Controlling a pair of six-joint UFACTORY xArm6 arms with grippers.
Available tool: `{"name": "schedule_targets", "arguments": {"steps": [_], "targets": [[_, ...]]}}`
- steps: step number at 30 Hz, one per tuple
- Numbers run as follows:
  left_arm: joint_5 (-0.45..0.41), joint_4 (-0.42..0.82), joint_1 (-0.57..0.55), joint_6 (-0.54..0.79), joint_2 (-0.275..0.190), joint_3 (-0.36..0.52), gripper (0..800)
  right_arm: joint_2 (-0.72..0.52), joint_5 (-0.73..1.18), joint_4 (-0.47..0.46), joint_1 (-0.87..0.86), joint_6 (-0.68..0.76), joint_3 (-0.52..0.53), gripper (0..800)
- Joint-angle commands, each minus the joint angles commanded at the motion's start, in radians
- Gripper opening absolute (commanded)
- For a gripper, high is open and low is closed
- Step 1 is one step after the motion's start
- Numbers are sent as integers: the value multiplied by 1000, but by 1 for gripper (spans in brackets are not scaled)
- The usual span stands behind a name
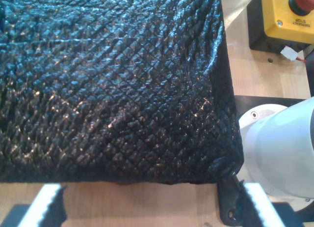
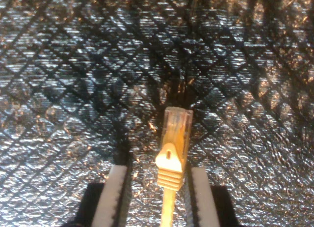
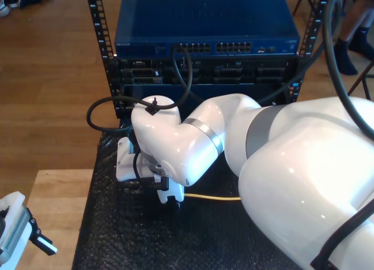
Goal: Grab the cable and plug it in
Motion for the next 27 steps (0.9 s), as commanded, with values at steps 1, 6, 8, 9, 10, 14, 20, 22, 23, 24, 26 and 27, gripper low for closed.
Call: {"name": "schedule_targets", "arguments": {"steps": [1, 6, 8, 9, 10, 14, 20, 22, 23, 24, 26, 27], "targets": [[0, 0, 0, 0, 0, 0, 800, 0, 0, -9, 0, 12, 0, 251], [0, 0, 0, 0, 2, 0, 800, 0, 2, -87, 11, 74, 5, 224], [0, 2, 0, 0, 0, 0, 800, 0, 3, -104, 11, 92, 5, 213], [0, 0, 0, 0, 0, 0, 800, 0, 3, -104, 11, 94, 5, 212], [-2, 0, 0, 0, 2, 0, 800, 0, 3, -104, 11, 94, 5, 212], [-2, 0, 0, 0, 0, 0, 800, 0, 3, -103, 12, 95, 3, 213], [0, 0, 0, 0, 0, 0, 800, -2, 5, -101, 12, 95, 5, 220], [-2, 2, 0, 0, 0, 0, 800, -2, 5, -103, 17, 95, 5, 222], [-2, 0, 0, 0, 2, -2, 800, 0, 5, -103, 18, 95, 5, 223], [-2, 0, 0, 0, 0, 0, 800, 0, 5, -101, 18, 95, 5, 223], [-2, 0, 0, 0, 0, 0, 800, 0, 5, -100, 20, 95, 5, 223], [-2, 0, 0, 0, 0, -2, 800, 0, 5, -98, 20, 95, 3, 223]]}}
